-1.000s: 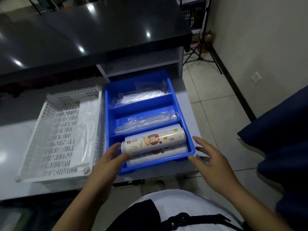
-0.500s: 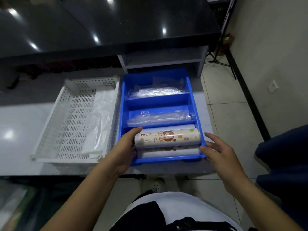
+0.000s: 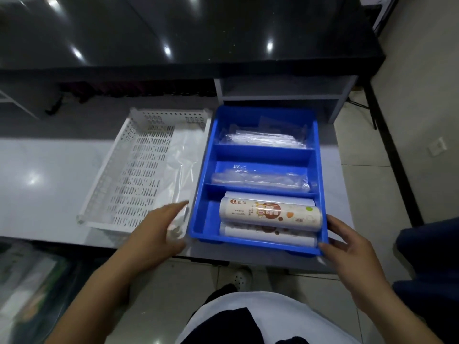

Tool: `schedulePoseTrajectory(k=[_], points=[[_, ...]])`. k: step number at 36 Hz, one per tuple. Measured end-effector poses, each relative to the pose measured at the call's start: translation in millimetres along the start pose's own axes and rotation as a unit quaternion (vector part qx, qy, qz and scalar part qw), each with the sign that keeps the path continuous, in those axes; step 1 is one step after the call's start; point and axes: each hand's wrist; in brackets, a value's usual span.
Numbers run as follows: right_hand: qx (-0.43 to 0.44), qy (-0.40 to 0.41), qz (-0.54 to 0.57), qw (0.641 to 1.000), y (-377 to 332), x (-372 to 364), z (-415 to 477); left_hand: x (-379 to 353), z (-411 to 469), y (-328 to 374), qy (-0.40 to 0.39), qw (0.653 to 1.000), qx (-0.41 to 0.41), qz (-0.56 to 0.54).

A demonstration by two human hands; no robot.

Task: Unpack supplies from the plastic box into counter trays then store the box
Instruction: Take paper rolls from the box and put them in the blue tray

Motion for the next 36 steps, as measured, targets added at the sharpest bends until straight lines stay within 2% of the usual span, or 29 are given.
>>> schedulePoseTrajectory(k=[2,5,15,24,36], points=[[-0.001,0.002,-0.005,1.000,1,0,2,-7,2,-15,-0.019,0.998,0.013,0.066],[-0.004,0.014,-0.016,1.000,3,1,5,-19,8,-26,0.019,0.995,0.018,0.091],[-0.004,0.076,-0.044,0.996,4,-5,10,-29,29,-40,0.001,1.000,-0.010,-0.025],[-0.005,0.092,-0.038,0.995,-2,-3,19,-33,37,-31,0.013,0.999,-0.028,-0.034],[-0.001,0.061,-0.043,0.997,-4,-1,16,-31,39,-30,0.001,1.000,-0.004,-0.013]])
Point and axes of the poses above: each hand's wrist, its own z-axis towards the middle knuckle, its own x-axis out of the back of the hand, y = z × x, and after that the axes turned 12 degrees about x, right-handed
